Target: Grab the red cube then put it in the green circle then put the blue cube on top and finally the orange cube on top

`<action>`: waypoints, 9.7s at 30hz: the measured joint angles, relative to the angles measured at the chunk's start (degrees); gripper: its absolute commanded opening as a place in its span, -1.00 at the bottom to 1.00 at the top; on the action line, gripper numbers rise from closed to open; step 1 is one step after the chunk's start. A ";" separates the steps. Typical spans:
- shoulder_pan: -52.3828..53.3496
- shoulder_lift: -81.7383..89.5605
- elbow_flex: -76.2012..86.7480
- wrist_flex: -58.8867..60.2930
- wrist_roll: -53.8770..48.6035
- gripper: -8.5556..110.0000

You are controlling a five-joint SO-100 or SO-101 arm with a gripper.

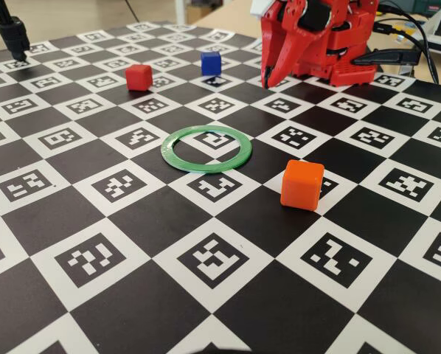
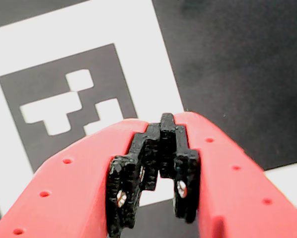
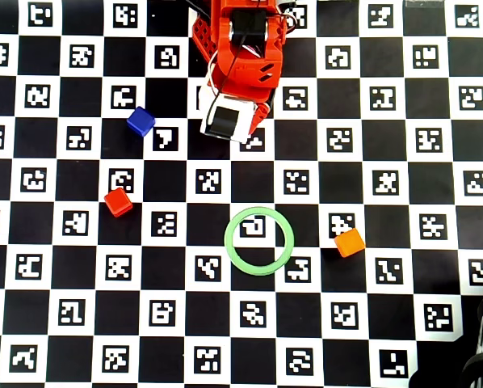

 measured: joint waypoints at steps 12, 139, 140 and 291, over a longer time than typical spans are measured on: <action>4.83 -33.05 -41.57 13.45 11.07 -0.95; 38.06 -89.91 -58.18 -17.58 34.63 -0.13; 38.06 -89.91 -58.18 -17.58 34.63 -0.13; 37.09 -97.91 -68.38 -11.60 5.62 -0.93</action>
